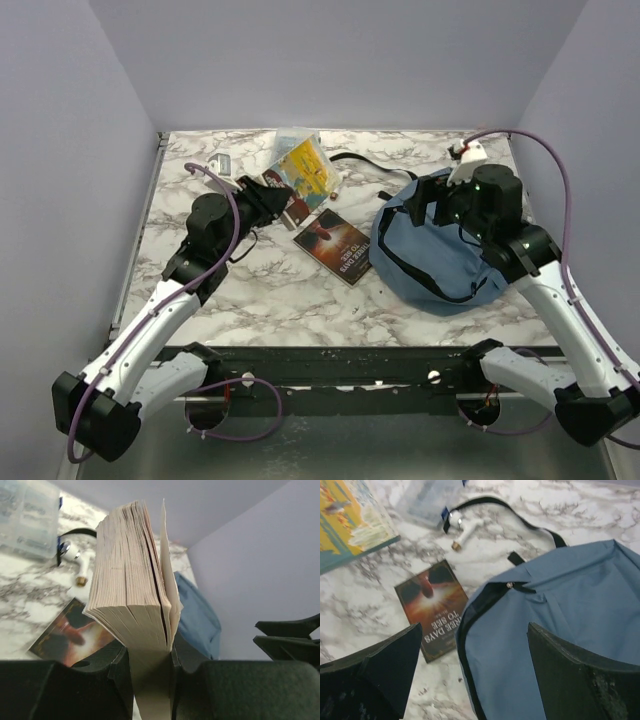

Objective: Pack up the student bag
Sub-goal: Place the book in the student bag.

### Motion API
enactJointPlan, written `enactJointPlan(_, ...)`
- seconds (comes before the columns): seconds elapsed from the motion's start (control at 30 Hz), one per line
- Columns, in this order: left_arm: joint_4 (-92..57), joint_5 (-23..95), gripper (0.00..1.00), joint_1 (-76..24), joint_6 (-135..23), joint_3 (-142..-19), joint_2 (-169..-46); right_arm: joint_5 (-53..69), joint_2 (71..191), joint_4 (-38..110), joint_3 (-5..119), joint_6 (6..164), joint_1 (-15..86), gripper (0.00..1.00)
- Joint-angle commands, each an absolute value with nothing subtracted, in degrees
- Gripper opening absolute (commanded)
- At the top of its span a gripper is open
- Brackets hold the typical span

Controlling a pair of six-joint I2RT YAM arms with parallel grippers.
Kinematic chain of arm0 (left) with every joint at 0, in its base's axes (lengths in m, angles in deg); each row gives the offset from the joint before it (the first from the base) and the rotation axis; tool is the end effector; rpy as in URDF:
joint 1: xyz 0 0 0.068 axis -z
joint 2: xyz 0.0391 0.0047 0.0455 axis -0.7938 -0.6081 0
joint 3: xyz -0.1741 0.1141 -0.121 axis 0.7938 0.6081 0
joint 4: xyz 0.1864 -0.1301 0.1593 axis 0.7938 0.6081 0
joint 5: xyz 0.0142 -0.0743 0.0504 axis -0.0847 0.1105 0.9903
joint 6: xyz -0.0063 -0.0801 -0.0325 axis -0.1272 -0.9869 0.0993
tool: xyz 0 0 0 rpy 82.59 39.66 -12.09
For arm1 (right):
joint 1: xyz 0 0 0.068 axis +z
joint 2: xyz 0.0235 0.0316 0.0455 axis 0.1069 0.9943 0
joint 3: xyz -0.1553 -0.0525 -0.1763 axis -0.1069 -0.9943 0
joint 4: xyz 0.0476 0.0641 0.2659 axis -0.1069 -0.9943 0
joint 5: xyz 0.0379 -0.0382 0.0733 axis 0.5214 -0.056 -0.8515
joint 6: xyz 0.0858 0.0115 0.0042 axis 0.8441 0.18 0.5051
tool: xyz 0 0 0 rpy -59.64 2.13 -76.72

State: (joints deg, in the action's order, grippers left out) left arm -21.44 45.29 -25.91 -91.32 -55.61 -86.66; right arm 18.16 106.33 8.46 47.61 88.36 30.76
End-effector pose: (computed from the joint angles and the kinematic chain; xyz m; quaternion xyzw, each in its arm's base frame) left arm 0.2741 -0.1363 0.3231 -0.1304 0.7050 -0.4132 0.5615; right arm 0.2592 0.1151 0.3612 -0.0888 0.8073 0.1575 0.5618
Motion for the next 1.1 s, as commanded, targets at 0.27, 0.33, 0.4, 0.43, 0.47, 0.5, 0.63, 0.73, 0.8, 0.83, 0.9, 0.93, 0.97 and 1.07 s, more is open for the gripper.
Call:
enactJointPlan(0.27,-4.54,41.68,0.0,-30.57,-87.64,-55.57,-82.68,40.29,119.05,-14.82,45.68,74.53,49.55,0.84)
enactJointPlan(0.33,-4.53,40.16,0.0,-30.66,-88.12,-55.57,-82.99,41.32,119.16,-14.82,45.26,74.7,49.96,0.84)
enactJointPlan(0.4,-4.54,38.53,0.0,-30.66,-88.69,-55.47,-83.35,43.55,119.39,-15.4,44.26,74.33,50.21,0.83)
enactJointPlan(0.43,-4.49,37.61,0.0,-30.66,-89.05,-55.32,-83.7,45.0,119.69,-15.9,43.53,74.05,50.34,0.83)
enactJointPlan(0.47,-4.48,36.89,0.0,-30.66,-89.4,-55.32,-84.12,47.26,119.63,-16.06,42.23,73.87,50.73,0.83)
enactJointPlan(0.5,-4.41,36.19,0.0,-30.66,-89.68,-55.35,-84.39,48.0,119.25,-15.96,41.29,73.22,51.26,0.83)
enactJointPlan(0.63,-4.28,34.32,0.0,-30.71,-90.88,-55.35,-85.61,45.36,117.34,-15.77,38.88,71.9,51.74,0.83)
enactJointPlan(0.73,-4.14,33.11,0.0,-30.68,-91.07,-55.95,-86.4,42.88,115.63,-15.2,37.66,71.09,51.75,0.83)
enactJointPlan(0.8,-4.05,32.27,0.0,-30.66,-91.56,-56.27,-86.83,45.39,115.55,-14.92,35.58,70.49,51.75,0.83)
enactJointPlan(0.83,-4.03,31.7,0.0,-30.77,-91.94,-56.37,-87.06,47.58,115.56,-14.65,34.53,70.18,51.75,0.83)
enactJointPlan(0.9,-4.09,30.21,0.0,-30.66,-93.06,-56.45,-87.64,53.7,115.49,-13.1,33.99,70.63,51.75,0.8)
enactJointPlan(0.93,-4.15,29.31,0.0,-30.67,-93.63,-56.53,-88.05,57.08,115.61,-12.05,34.38,71.73,51.75,0.71)
enactJointPlan(0.97,-4.39,27.95,0.0,-30.67,-94.49,-56.58,-88.63,59.54,116.06,-11.52,35.37,72.38,51.75,0.57)
enactJointPlan(1.07,-5.52,24.1,0.0,-30.66,-97.63,-56.31,-90.75,61.53,117.65,-10.0,37.44,73.73,51.75,0.43)
